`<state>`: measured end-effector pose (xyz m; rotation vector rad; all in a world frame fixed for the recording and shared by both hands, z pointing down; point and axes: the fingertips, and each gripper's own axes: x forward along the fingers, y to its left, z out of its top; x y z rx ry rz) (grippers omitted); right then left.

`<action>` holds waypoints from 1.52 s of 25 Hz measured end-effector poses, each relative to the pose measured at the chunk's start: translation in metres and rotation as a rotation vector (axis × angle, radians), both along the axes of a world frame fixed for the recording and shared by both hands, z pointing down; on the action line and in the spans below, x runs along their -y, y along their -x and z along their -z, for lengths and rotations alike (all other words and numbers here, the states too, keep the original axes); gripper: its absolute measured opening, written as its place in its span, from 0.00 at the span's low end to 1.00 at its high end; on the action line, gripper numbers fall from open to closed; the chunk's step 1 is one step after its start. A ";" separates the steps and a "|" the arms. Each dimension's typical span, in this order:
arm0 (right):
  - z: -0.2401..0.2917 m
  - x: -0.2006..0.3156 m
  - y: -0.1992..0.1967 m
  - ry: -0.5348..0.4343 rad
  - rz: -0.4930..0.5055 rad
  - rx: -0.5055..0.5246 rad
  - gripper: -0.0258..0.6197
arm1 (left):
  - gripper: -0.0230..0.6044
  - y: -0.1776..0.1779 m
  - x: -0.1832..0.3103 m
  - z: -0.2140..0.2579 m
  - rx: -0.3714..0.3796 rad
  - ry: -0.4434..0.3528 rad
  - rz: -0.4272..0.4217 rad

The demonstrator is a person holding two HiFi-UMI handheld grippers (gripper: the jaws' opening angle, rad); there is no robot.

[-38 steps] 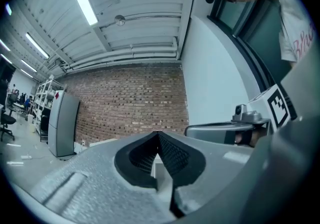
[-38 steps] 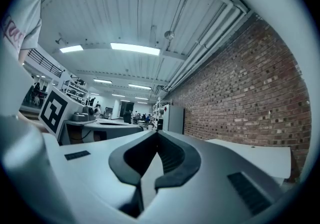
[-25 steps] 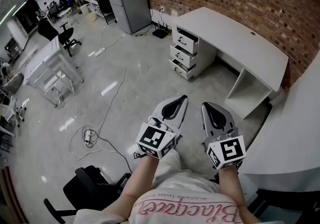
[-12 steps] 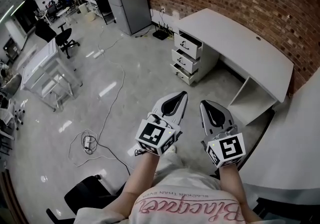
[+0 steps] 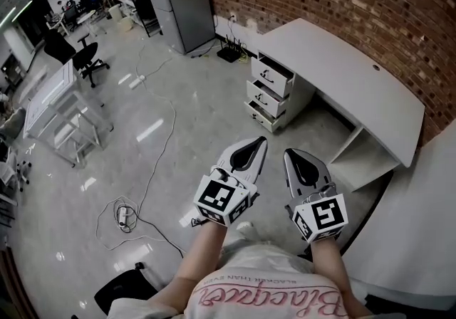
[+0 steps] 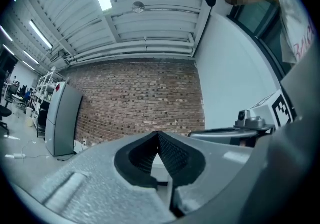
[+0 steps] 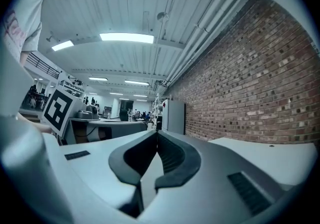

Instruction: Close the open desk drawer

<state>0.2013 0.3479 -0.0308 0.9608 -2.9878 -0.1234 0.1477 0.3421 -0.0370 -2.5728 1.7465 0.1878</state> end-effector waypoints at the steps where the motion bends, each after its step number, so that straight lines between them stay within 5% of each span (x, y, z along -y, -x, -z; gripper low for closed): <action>1: -0.001 0.007 0.005 0.009 -0.011 0.001 0.06 | 0.05 0.006 0.007 -0.001 -0.001 0.003 -0.004; 18: -0.008 0.092 0.070 0.023 -0.147 0.012 0.06 | 0.05 0.090 0.080 -0.022 -0.011 0.052 -0.058; 29: -0.022 0.104 0.083 0.047 -0.147 -0.009 0.06 | 0.05 0.111 0.089 -0.040 -0.056 0.082 -0.035; 38: -0.033 0.159 0.101 0.066 -0.147 0.012 0.06 | 0.05 0.130 0.143 -0.053 -0.039 0.102 -0.033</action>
